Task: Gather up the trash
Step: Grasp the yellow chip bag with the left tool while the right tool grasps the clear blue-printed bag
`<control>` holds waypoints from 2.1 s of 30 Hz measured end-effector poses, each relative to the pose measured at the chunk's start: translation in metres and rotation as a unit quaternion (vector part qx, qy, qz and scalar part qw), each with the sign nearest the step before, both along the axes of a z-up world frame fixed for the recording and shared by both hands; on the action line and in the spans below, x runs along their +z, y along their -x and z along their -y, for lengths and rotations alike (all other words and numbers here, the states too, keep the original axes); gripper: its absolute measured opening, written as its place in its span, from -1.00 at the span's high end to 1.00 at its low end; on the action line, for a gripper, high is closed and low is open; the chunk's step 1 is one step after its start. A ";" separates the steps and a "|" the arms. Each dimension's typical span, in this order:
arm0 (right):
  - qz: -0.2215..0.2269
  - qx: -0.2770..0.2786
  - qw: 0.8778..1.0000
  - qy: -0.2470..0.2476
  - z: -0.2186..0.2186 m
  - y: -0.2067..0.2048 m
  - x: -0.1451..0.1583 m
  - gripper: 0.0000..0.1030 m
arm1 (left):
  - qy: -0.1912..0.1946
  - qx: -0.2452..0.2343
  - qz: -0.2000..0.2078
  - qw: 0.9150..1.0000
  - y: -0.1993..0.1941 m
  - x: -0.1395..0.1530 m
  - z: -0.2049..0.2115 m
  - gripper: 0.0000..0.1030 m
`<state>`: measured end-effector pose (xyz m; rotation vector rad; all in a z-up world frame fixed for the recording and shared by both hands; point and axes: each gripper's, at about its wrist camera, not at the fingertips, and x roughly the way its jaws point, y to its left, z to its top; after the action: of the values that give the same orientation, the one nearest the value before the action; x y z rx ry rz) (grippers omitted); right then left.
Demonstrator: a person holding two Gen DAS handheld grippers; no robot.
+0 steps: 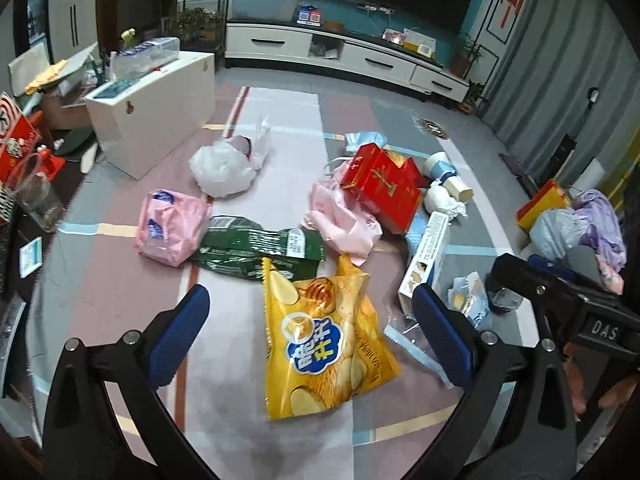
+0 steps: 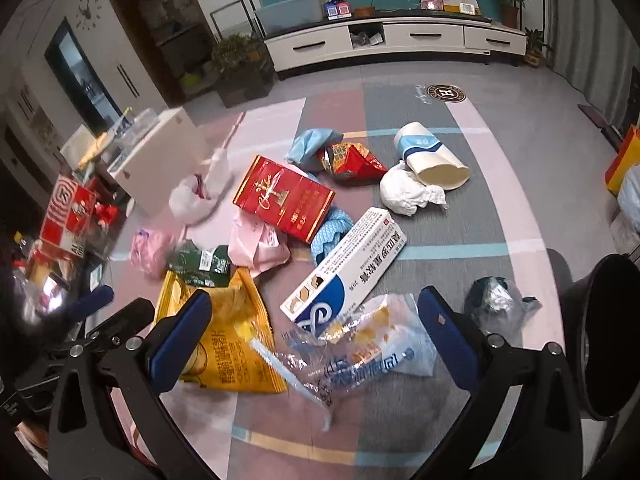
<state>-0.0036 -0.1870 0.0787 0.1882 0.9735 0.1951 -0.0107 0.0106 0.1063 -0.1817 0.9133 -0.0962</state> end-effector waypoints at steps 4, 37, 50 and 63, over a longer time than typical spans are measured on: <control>-0.017 -0.019 1.000 -0.011 0.008 -0.004 -0.020 -0.94 | 0.008 0.010 -0.011 1.000 0.000 -0.019 -0.009 -0.95; -0.041 -0.033 0.999 0.003 0.013 0.003 -0.037 -0.86 | 0.034 0.019 -0.056 0.998 -0.002 -0.050 -0.021 -0.94; -0.074 -0.047 0.996 -0.014 0.032 0.007 -0.051 -0.86 | 0.062 0.017 -0.093 0.994 -0.007 -0.074 -0.019 -0.94; -0.104 -0.048 0.993 0.006 0.020 -0.009 -0.080 -0.84 | 0.068 -0.005 -0.109 0.992 -0.009 -0.089 0.001 -0.28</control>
<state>0.0052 -0.2068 -0.0011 0.2475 1.1690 0.0826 -0.0016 0.0095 0.0172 -0.3186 1.1257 -0.1491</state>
